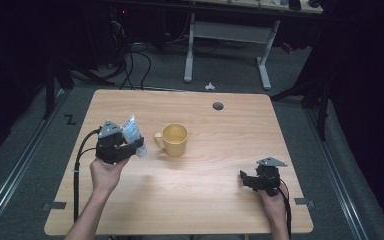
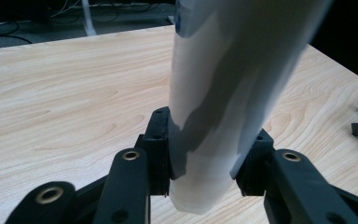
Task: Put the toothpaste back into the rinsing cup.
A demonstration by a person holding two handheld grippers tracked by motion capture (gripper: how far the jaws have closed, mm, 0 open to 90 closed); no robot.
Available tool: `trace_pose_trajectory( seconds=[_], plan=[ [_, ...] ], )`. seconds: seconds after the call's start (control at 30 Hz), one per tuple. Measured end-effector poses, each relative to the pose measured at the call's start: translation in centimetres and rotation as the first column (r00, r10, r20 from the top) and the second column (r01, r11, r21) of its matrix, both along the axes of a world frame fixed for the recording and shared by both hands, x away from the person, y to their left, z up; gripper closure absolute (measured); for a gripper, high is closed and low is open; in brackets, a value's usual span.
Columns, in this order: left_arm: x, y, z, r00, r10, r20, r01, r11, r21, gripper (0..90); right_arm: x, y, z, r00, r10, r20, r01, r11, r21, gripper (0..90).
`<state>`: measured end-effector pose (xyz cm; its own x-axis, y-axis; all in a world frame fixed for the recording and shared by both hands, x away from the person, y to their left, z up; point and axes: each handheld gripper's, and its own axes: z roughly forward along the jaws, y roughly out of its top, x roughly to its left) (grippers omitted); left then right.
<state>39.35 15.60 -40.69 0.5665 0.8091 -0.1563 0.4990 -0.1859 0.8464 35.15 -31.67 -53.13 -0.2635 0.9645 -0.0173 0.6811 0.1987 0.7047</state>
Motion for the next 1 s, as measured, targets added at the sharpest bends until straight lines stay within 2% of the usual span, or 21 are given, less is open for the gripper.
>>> trace_pose_trajectory(
  seconds=[0.3, 0.5, 1.0],
  plan=[
    [0.5, -0.8, 1.0, 0.9997, -0.022, 0.014, 0.022, 0.9997, -0.009, 63.1, 0.0, 0.0, 0.0, 1.0, -0.005, 0.0, 0.005, 1.0, 0.0, 15.3],
    [0.8, -1.9, 1.5, 0.9982, -0.056, 0.022, 0.055, 0.9984, 0.009, 63.1, 0.0, 0.0, 0.0, 1.0, -0.004, 0.0, 0.004, 1.0, -0.001, 15.3],
    [2.1, -4.0, 2.1, 0.995, -0.098, 0.02, 0.097, 0.9948, 0.031, 63.3, 0.1, 0.0, 0.0, 0.9999, -0.012, 0.002, 0.012, 0.9999, 0.0, 15.3]
  ],
)
